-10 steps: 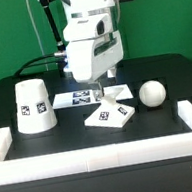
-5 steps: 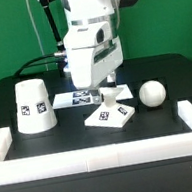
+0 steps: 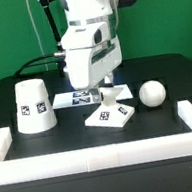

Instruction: Assemble lamp

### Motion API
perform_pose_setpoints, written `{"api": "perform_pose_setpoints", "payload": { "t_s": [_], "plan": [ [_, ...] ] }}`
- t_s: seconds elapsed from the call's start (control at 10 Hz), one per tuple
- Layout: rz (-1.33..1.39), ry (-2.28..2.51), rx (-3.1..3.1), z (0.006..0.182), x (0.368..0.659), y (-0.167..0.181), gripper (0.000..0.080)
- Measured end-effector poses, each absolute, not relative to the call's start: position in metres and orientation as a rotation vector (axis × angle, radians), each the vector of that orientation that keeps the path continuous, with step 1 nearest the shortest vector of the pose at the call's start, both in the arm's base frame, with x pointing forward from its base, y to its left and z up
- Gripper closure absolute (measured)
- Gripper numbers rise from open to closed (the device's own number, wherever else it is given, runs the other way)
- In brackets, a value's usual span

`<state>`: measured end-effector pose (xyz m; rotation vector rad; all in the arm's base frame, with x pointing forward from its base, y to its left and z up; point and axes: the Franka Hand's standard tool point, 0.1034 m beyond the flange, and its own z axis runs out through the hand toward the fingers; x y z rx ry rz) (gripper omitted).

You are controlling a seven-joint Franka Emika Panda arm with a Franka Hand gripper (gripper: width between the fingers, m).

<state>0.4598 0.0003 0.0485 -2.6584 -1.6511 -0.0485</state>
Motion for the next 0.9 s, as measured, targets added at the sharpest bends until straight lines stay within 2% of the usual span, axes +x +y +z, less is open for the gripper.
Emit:
{"api": "perform_pose_setpoints", "payload": {
  "t_s": [0.5,0.9],
  "plan": [
    [-0.048,-1.638,-2.666,0.049,0.461,0.001,0.0265],
    [-0.091,-1.448,-2.780,0.048,0.482,0.013,0.0264]
  ]
}}
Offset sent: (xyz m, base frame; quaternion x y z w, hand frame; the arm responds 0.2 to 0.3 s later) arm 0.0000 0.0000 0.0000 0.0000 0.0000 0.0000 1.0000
